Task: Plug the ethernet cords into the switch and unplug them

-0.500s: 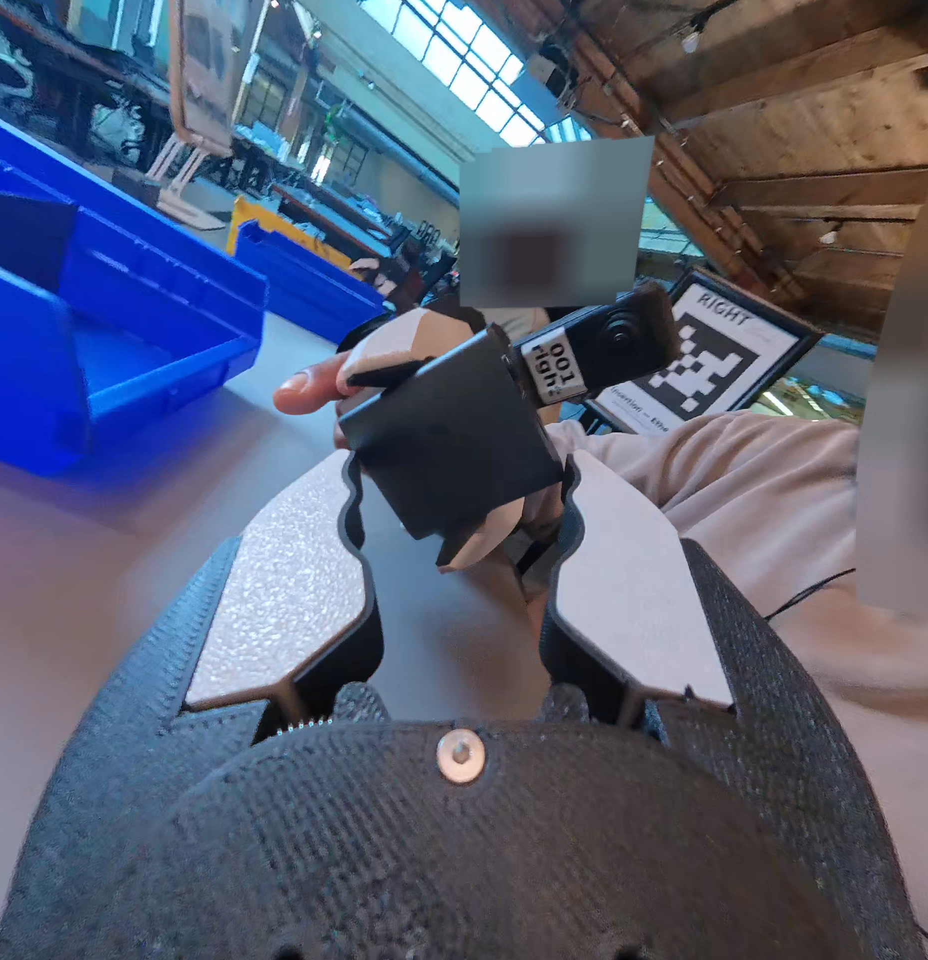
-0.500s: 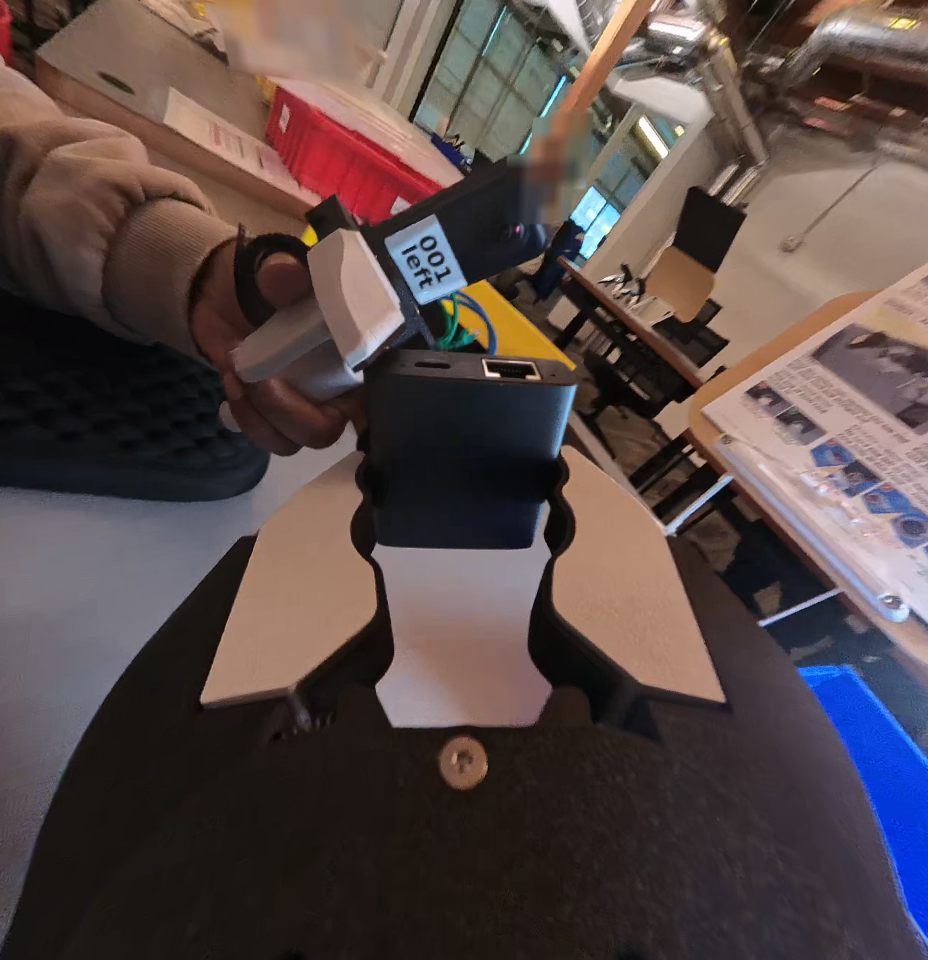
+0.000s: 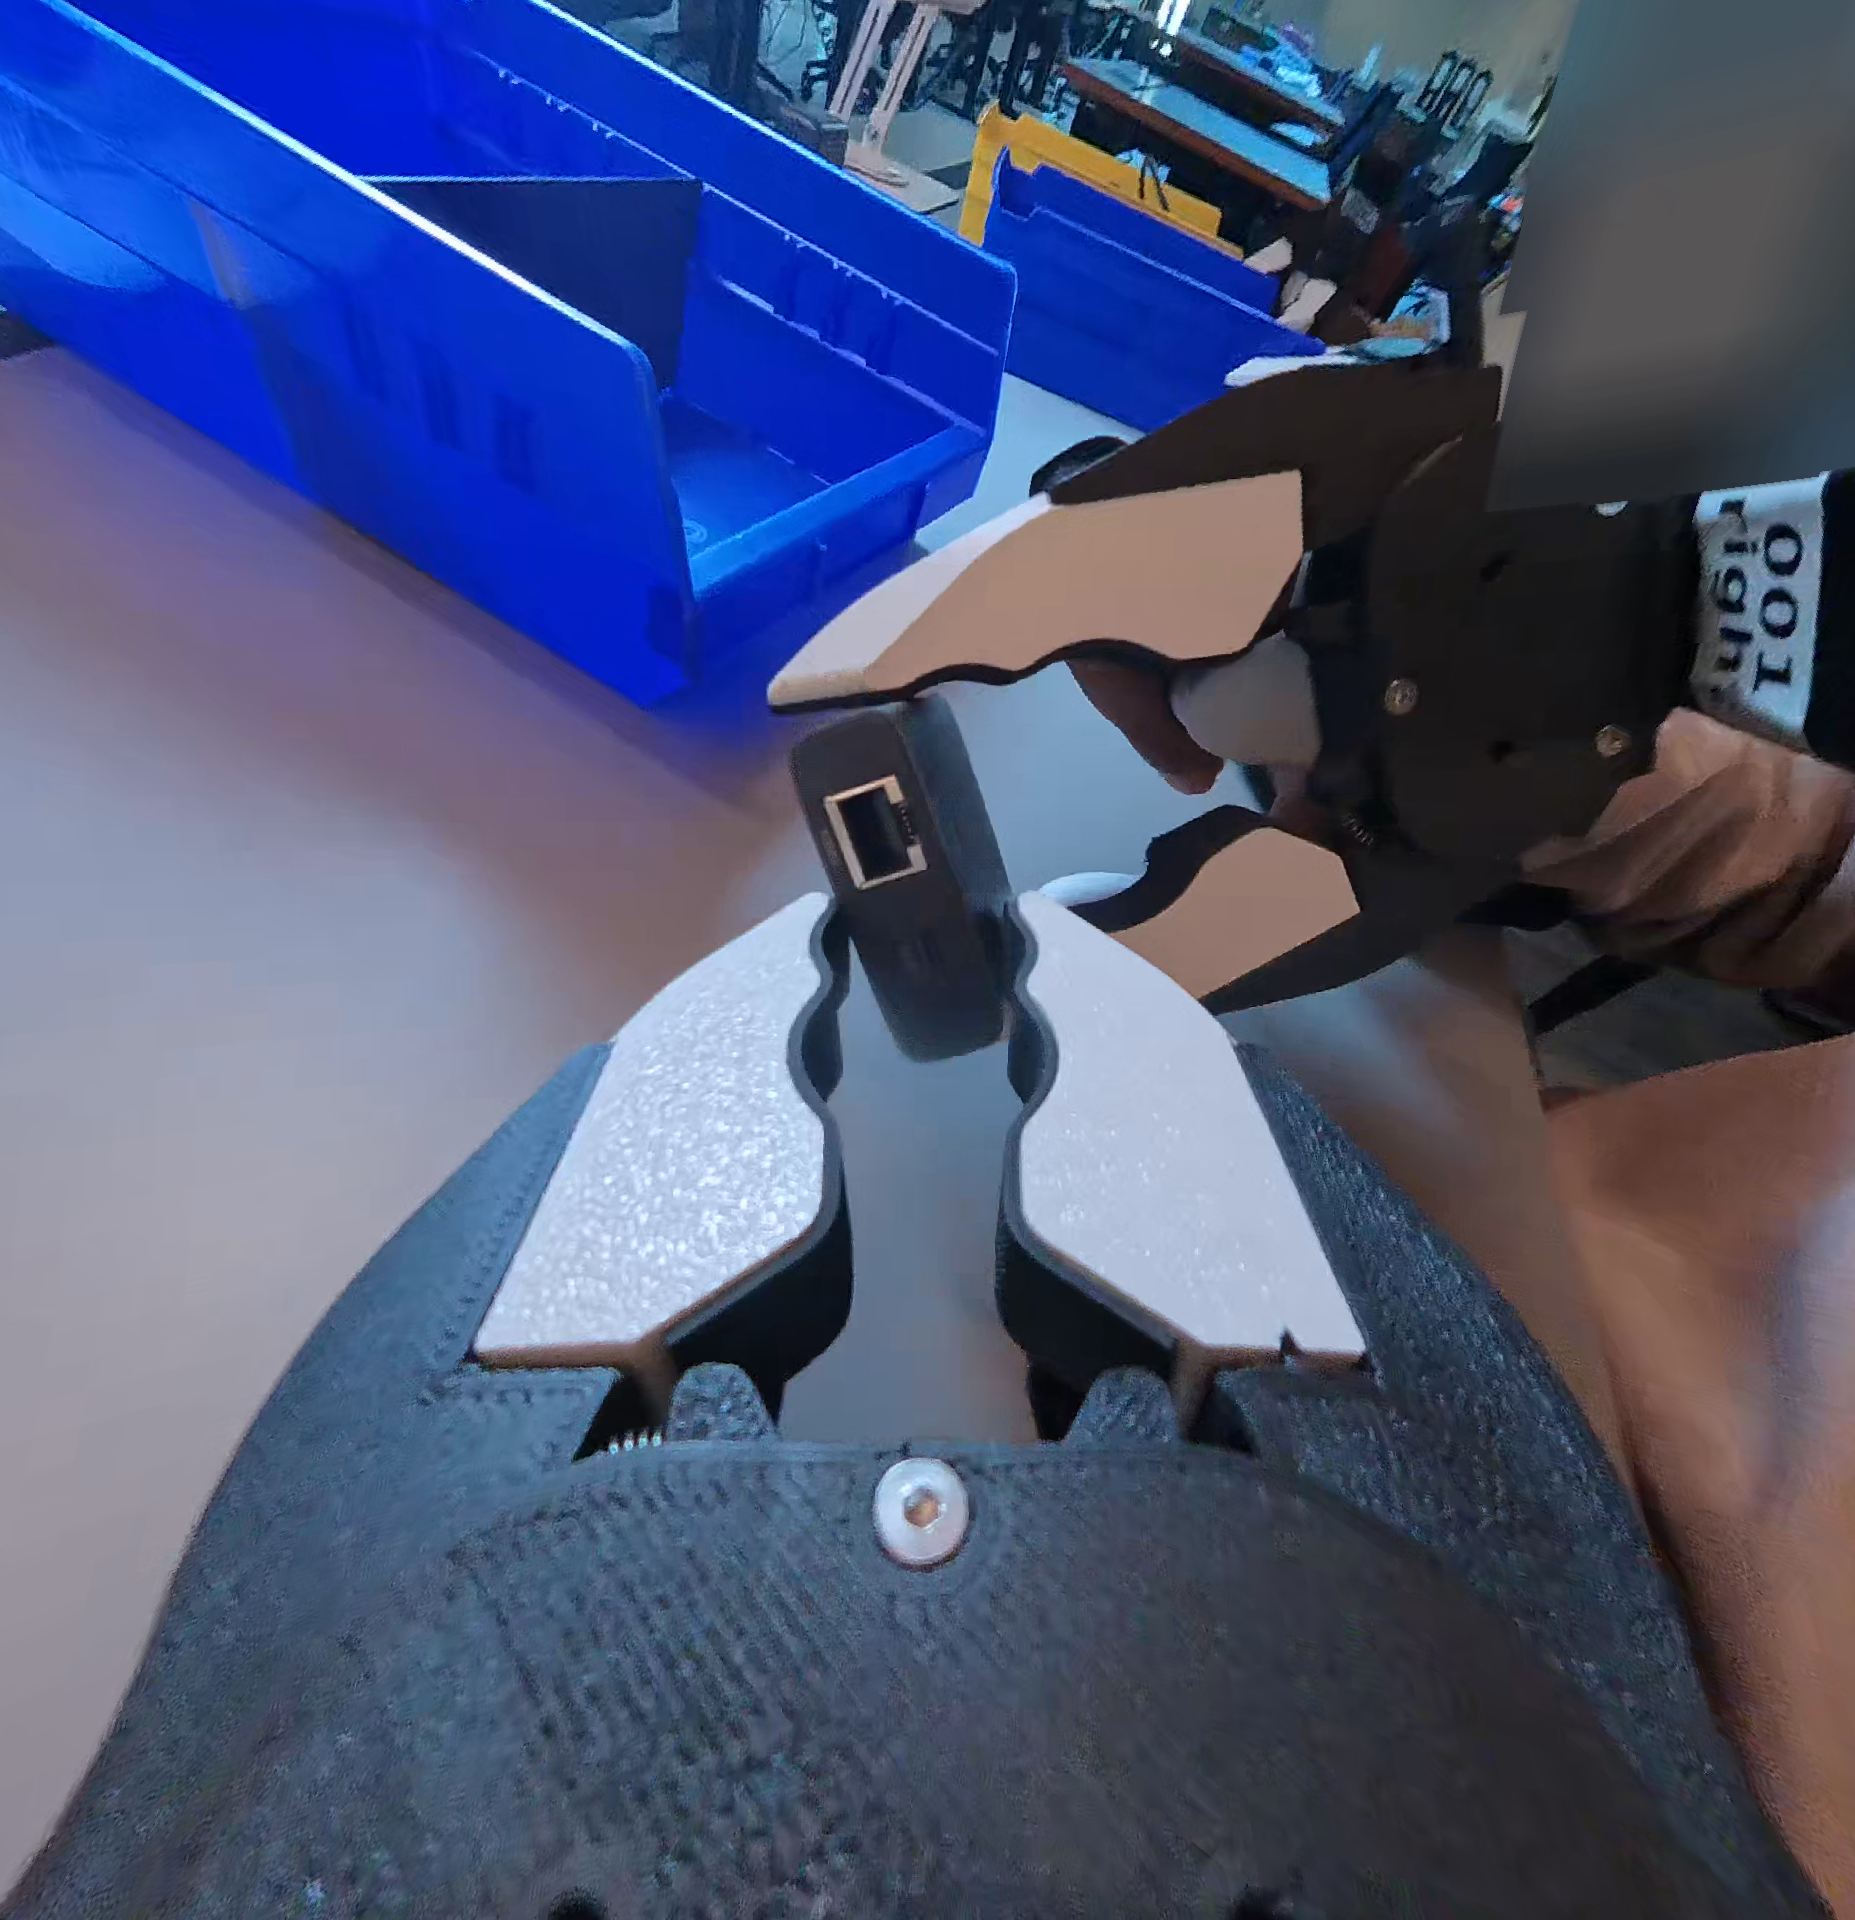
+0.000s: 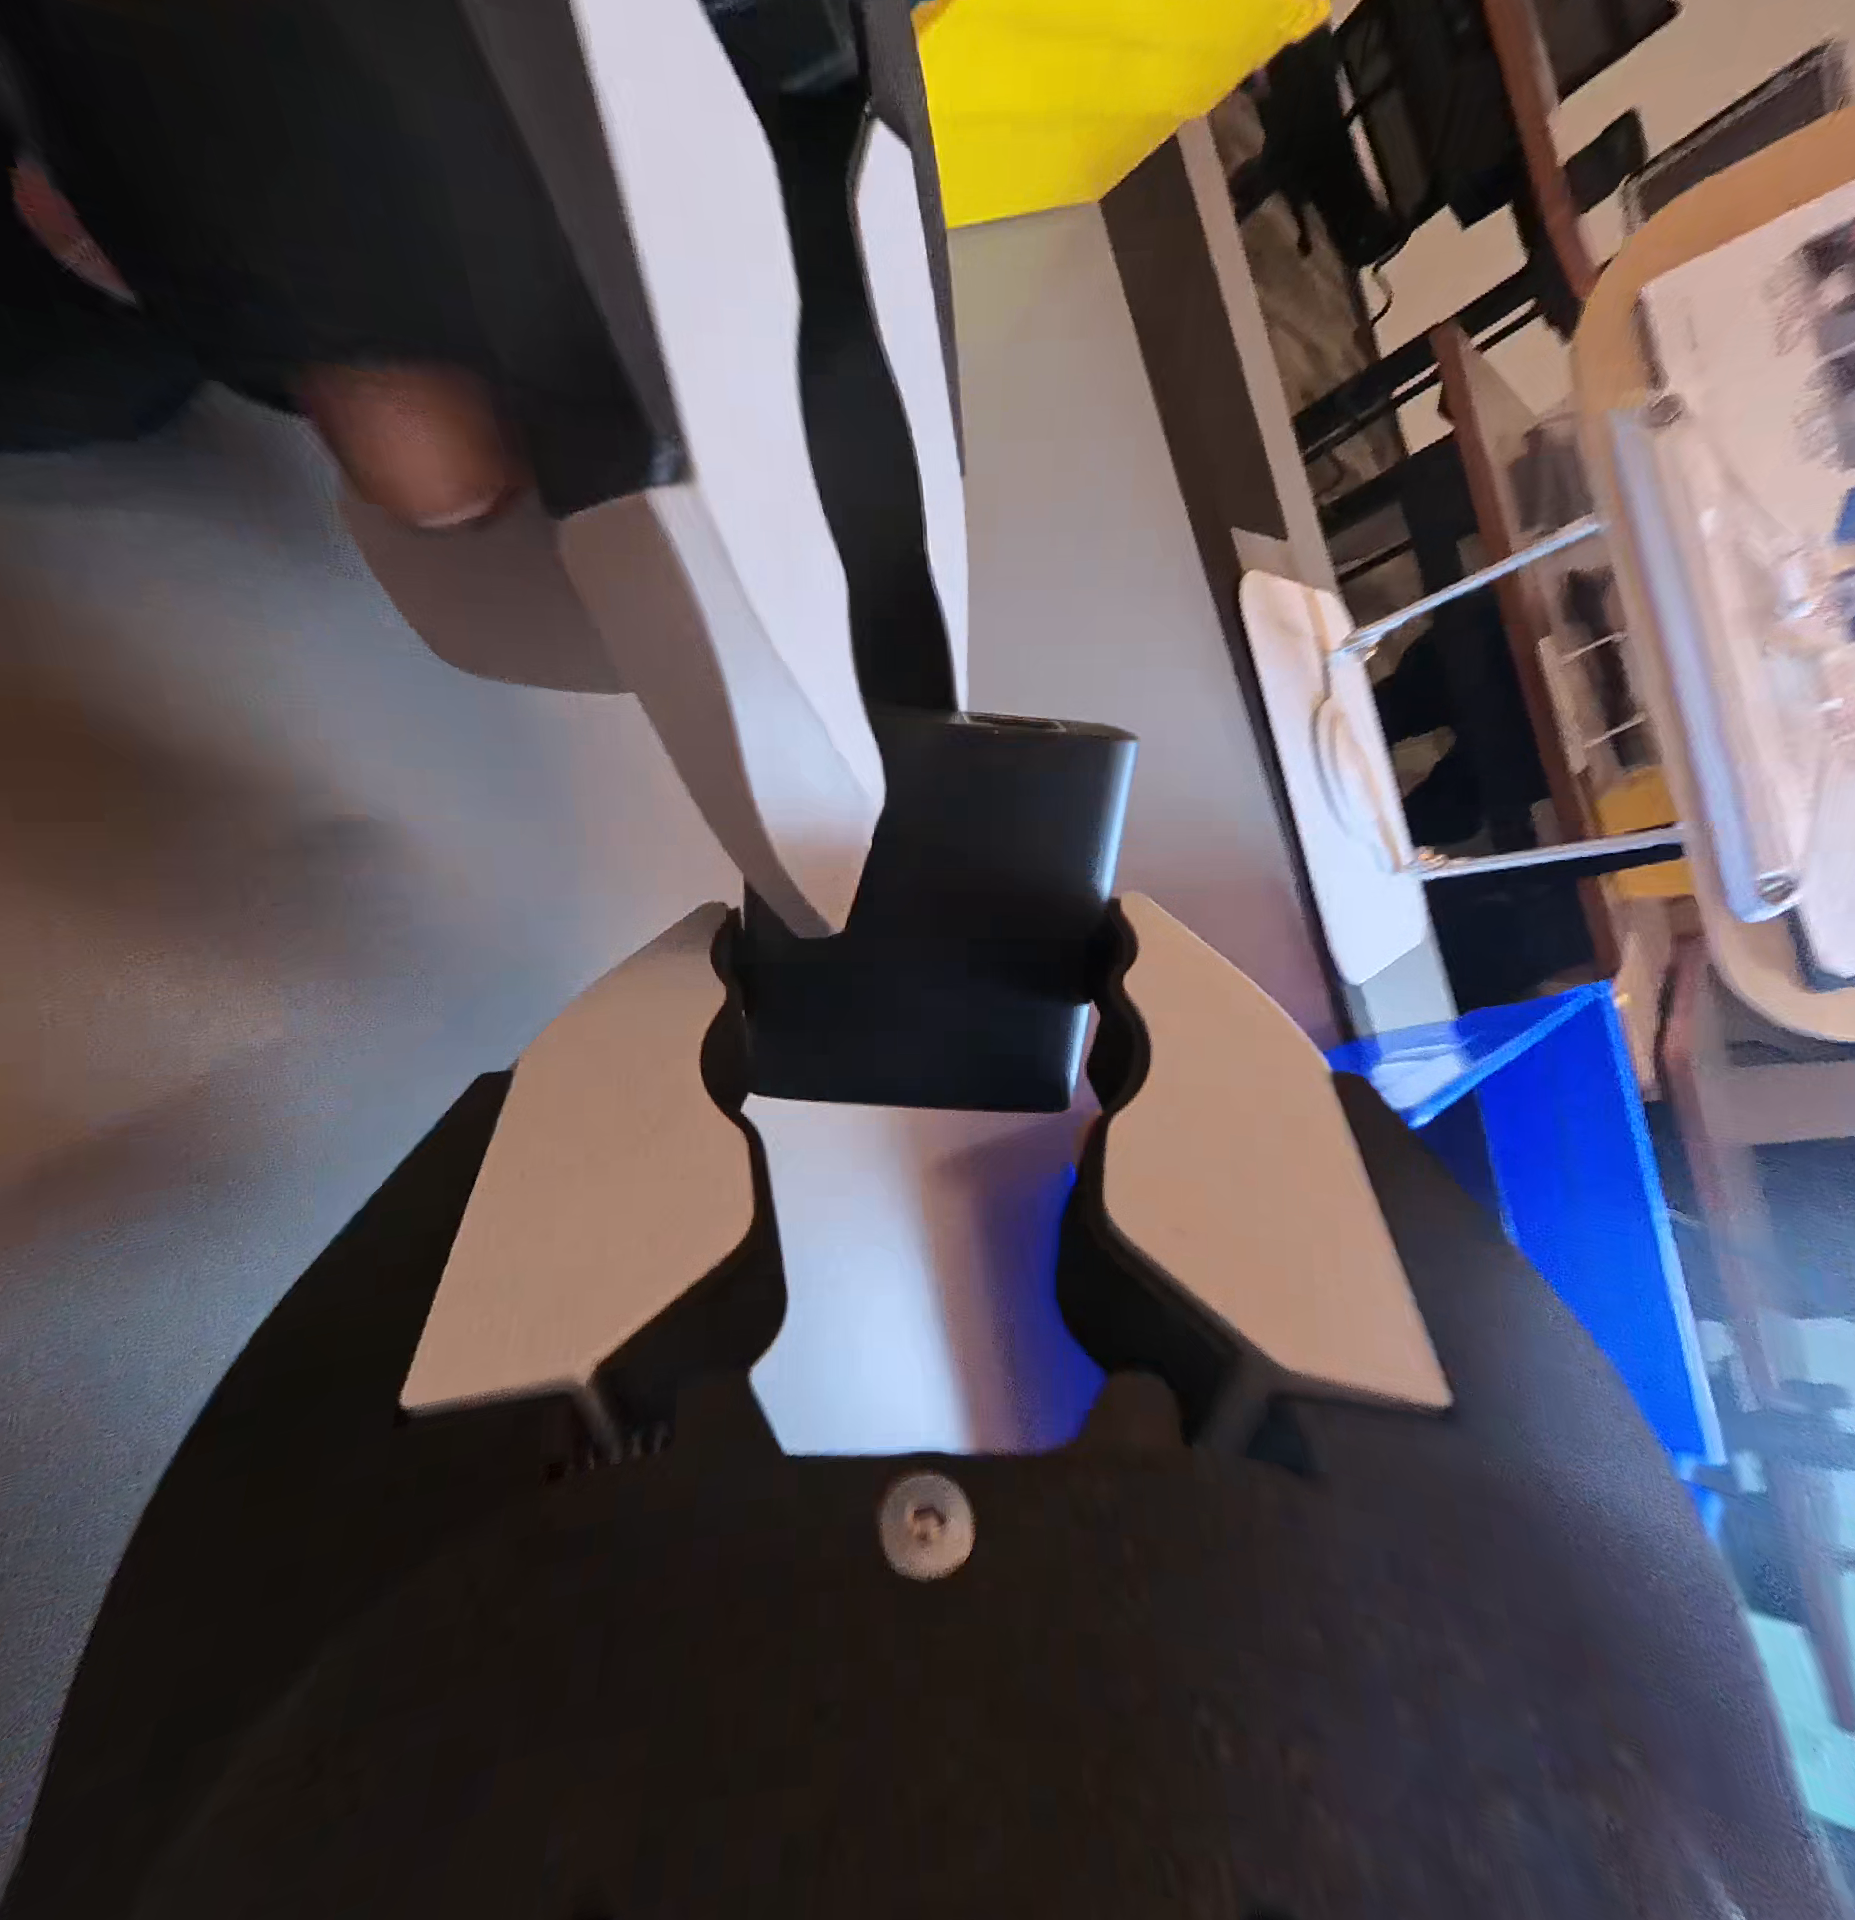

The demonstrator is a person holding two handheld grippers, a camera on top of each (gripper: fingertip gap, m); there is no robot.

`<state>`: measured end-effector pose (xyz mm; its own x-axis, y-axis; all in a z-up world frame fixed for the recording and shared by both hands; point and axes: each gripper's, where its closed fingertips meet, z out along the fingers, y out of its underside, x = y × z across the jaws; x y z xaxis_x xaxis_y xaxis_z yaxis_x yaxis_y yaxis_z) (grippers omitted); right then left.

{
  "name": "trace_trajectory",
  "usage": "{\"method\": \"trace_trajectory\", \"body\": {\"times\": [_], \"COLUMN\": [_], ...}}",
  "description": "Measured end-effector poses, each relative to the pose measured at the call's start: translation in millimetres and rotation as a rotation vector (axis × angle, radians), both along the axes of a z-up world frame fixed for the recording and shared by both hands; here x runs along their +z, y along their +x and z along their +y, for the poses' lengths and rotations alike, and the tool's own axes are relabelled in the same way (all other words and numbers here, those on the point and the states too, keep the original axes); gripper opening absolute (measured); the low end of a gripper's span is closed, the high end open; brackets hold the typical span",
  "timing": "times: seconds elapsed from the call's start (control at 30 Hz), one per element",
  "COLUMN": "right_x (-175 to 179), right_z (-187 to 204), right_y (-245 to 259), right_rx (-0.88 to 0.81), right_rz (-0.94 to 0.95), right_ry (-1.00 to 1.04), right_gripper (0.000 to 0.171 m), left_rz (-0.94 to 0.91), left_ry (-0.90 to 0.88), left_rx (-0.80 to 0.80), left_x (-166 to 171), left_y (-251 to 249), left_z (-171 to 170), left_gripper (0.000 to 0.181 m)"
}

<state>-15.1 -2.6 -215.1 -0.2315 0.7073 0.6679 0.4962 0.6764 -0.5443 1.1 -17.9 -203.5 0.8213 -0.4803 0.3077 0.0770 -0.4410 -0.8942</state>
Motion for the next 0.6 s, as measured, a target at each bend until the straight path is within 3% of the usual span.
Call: {"method": "trace_trajectory", "body": {"times": [0.2, 0.33, 0.47, 0.6], "right_x": [42.8, 46.0, 44.5, 50.1], "right_z": [-3.7, -0.9, -8.6, -7.4], "right_y": [6.9, 10.0, 0.2, -4.0], "right_rx": [0.133, 0.189, 0.227, 0.203], "right_rz": [0.251, 0.355, 0.417, 0.468], "right_ry": [-0.148, 0.104, 0.501, 0.68], "right_gripper": [0.063, 0.067, 0.065, 0.038], "left_rz": [-0.493, -0.637, -0.742, -0.805], "left_ry": [-0.011, -0.027, -0.071, -0.081], "left_rx": [0.009, 0.042, 0.057, 0.055], "left_x": [29.5, 34.9, 35.9, 40.0], "left_y": [-14.2, -21.4, -15.3, -9.4], "left_z": [0.1, 1.2, 1.3, -2.0], "left_gripper": [0.021, 0.021, 0.021, 0.022]}}
